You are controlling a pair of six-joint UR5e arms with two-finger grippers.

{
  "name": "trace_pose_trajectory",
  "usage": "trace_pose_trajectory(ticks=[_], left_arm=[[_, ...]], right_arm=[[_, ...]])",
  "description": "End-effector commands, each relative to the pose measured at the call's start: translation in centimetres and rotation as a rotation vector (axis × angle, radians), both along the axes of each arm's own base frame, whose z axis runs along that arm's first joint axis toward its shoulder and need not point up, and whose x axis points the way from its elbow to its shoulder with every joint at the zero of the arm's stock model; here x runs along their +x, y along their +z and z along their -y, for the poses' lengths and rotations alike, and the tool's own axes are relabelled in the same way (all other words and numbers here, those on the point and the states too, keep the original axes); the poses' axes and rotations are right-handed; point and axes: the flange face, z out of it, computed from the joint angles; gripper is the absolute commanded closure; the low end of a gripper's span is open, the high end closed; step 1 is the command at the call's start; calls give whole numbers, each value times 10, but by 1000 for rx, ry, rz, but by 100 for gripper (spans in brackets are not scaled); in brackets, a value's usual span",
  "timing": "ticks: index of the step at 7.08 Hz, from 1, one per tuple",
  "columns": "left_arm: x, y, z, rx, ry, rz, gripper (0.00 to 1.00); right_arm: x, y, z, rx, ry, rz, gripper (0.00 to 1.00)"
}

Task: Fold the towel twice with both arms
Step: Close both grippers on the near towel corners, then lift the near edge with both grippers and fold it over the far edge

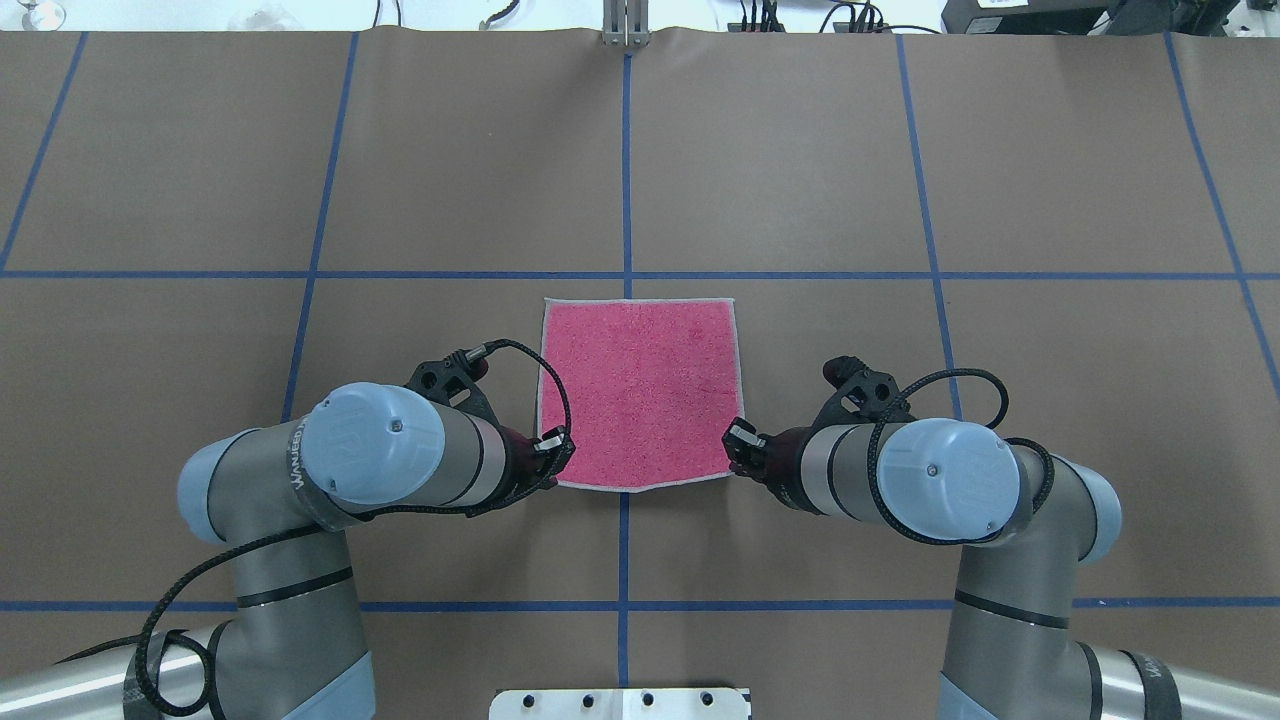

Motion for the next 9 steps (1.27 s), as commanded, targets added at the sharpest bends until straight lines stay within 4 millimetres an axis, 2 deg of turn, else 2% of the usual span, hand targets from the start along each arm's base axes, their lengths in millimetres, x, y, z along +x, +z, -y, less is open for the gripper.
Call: trace_pose_trajectory(ticks=[1,4,5,6,7,8,9], left_arm=[[0,-4,0,0,2,-7,100],[0,-7,4,-1,-6,-8,100],[-15,-12,33,4,-55,-14,100],[-19,-18,53,5,-85,-15,100],[-12,-33,78,7,-114,-19,100],[-4,-36,99,5,-134,-6,100],[-6,-27,114,3,-150,13,100]], right_arm=[[1,-2,-4,-8,-22,9,100],[2,-7,1,-5,-15,16,100],[15,-9,24,-18,3,21,100],[22,-7,45,-43,4,22,100],[12,-7,68,-52,27,12,100],[9,-6,91,-63,47,4,100],[5,-2,107,-74,59,-8,100]])
